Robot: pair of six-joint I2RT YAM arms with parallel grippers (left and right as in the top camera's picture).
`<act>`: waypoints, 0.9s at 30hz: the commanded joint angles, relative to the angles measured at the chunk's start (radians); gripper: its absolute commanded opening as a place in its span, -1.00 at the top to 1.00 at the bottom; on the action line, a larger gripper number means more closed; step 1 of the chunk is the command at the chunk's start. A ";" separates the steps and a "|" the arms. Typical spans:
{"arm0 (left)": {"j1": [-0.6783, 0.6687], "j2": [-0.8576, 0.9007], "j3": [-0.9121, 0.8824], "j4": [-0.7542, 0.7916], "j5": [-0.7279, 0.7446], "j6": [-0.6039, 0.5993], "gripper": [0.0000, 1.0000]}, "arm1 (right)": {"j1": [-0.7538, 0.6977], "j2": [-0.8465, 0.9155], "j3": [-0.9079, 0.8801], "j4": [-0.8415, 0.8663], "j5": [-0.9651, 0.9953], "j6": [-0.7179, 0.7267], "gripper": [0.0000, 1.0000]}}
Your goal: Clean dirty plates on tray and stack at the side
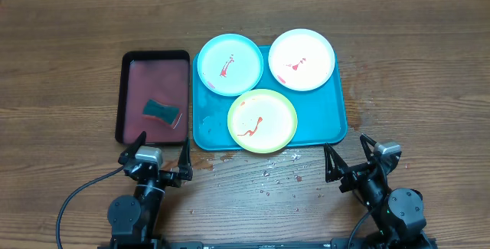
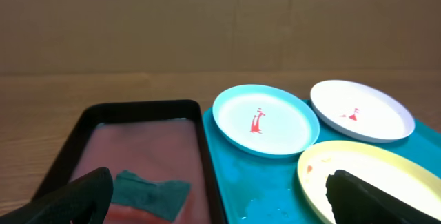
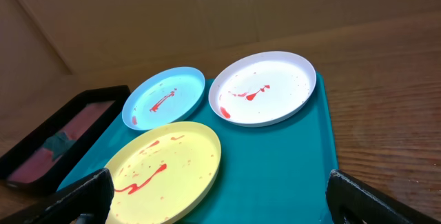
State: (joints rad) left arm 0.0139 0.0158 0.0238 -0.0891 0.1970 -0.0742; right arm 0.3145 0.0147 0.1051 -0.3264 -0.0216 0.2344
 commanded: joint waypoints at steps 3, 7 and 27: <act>0.006 -0.011 0.013 -0.024 0.114 -0.135 -1.00 | -0.003 -0.009 -0.007 0.007 0.004 -0.006 -1.00; 0.006 -0.006 0.082 -0.135 0.113 -0.102 -1.00 | -0.003 -0.009 -0.007 0.007 0.004 -0.006 -1.00; 0.005 0.646 0.784 -0.715 -0.175 -0.008 -1.00 | -0.003 -0.009 -0.007 0.007 0.004 -0.007 -1.00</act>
State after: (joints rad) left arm 0.0139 0.5739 0.7013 -0.7616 0.0940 -0.0978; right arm 0.3145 0.0147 0.1043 -0.3264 -0.0216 0.2348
